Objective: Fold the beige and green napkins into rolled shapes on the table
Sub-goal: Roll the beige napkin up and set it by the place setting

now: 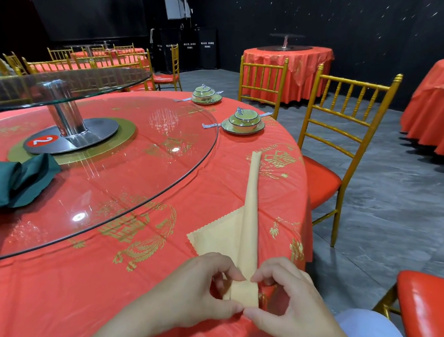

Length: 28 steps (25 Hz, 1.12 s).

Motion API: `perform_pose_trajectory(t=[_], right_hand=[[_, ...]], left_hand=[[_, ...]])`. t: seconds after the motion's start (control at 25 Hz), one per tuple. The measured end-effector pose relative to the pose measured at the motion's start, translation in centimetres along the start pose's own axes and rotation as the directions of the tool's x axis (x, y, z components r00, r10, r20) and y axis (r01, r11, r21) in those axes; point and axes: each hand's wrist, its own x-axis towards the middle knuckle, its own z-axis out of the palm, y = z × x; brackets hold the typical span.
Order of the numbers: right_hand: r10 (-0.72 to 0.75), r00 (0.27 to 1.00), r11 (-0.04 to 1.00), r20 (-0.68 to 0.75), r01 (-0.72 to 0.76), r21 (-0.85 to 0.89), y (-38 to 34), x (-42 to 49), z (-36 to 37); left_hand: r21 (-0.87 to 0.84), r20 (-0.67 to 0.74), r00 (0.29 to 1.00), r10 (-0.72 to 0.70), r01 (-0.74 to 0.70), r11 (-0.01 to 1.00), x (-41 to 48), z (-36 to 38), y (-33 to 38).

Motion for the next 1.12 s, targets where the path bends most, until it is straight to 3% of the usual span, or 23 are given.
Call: perform_pose_trajectory(t=[0.28, 0.56, 0.76, 0.84, 0.96, 1.12], right_hand=[[0.01, 0.997, 0.999, -0.074, -0.006, 0.048, 0.5, 0.4, -0.3], [0.107, 0.994, 0.991, -0.026, -0.105, 0.084, 0.3, 1.6, -0.8], [0.131, 0.991, 0.986, -0.013, -0.129, 0.105, 0.2, 1.8, -1.0], [0.084, 0.996, 0.983, -0.032, -0.078, 0.164, -0.1, 1.4, -0.7], [-0.011, 0.995, 0.993, -0.103, 0.023, 0.115, -0.2, 0.7, -0.2], [-0.007, 0.992, 0.992, -0.128, 0.024, 0.127, 0.1, 0.5, -0.3]], left_hand=[[-0.008, 0.126, 0.991, -0.05, 0.051, 0.999, 1.1, -0.8, 0.8], [-0.073, 0.062, 0.998, -0.023, 0.027, 0.997, 0.7, -0.4, 0.4], [-0.016, 0.03, 0.999, -0.035, 0.036, 0.999, 0.8, -0.5, 0.3], [-0.028, 0.067, 0.996, -0.06, 0.062, 0.998, 1.3, -0.9, 0.7], [-0.057, 0.162, 0.98, -0.112, 0.122, 0.991, 2.1, -1.5, 1.4], [-0.069, 0.278, 0.944, -0.176, 0.202, 0.977, 3.4, -2.2, 1.7]])
